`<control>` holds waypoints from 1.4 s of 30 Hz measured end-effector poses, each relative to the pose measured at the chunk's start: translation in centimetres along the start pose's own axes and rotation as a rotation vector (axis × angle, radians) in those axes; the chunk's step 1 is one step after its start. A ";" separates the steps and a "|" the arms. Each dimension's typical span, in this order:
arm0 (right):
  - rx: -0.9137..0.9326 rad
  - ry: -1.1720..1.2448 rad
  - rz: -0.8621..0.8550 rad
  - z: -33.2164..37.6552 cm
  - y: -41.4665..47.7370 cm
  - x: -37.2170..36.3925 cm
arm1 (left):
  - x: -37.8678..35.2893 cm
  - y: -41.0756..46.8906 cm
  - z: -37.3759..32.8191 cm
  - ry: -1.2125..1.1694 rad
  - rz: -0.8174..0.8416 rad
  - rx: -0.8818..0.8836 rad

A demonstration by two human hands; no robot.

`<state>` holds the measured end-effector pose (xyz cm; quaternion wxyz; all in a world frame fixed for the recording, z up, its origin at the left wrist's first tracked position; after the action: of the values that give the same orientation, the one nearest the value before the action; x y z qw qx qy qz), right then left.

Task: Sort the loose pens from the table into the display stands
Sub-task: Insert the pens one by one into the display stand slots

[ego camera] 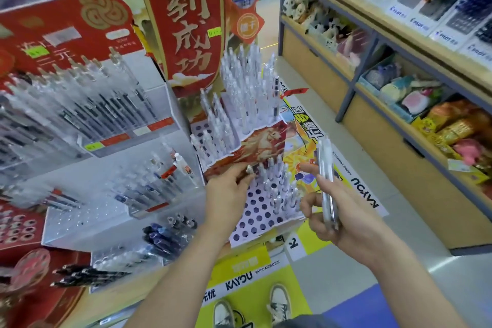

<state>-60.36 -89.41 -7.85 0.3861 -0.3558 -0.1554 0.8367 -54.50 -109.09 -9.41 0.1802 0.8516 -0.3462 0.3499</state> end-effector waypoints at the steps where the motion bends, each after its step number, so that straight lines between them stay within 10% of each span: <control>1: -0.011 -0.015 0.010 0.0 0.0 -0.1 | -0.1 0.0 0.1 0.036 -0.001 0.009; 19: -0.007 0.319 0.203 0.3 0.0 -1.6 | -1.5 1.4 -0.6 0.459 0.135 -0.006; 26: -0.014 0.260 0.209 -0.4 0.2 -2.4 | 2.9 -2.6 -6.2 -0.790 0.259 0.240; 42: 0.098 -0.258 -0.032 0.3 0.1 -0.1 | 8.0 -3.1 -0.8 -0.832 -0.100 0.326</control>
<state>-60.61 -89.57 -7.65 0.3931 -0.2238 -0.1685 0.8758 -48.52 -110.19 -3.33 -0.0944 0.9528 -0.2881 0.0183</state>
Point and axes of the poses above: each hand's wrist, its own y-axis towards the middle knuckle, its own x-axis out of the back of the hand, z = x × y, the point moved 8 cm from there along y, towards the middle knuckle, and after that the axes turned 8 degrees about y, right-handed, at the moved point
